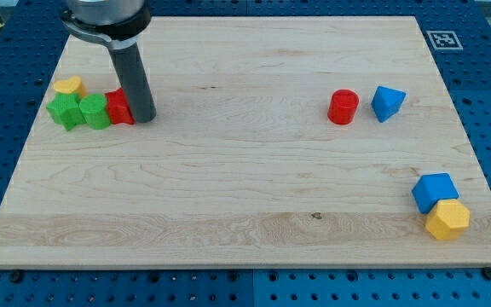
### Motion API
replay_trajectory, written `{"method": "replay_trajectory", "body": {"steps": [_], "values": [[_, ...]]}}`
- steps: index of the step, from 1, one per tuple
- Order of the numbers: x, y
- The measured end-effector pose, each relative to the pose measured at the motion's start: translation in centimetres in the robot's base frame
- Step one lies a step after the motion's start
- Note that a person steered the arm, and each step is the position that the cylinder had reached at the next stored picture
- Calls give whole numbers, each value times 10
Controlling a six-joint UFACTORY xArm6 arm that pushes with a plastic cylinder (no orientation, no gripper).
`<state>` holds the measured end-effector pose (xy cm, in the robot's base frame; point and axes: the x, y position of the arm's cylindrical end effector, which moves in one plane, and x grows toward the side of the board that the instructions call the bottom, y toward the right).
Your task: Slide the blue triangle closer to the red circle
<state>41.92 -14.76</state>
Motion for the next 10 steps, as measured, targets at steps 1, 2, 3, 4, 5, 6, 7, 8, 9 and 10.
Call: {"method": "replay_trajectory", "body": {"steps": [1,2,3,4,5,6,7,8,9,10], "values": [[1,19],[2,64],[18,120],[33,186],[43,259],[44,326],[39,376],[13,393],[-25,386],[-25,362]]}}
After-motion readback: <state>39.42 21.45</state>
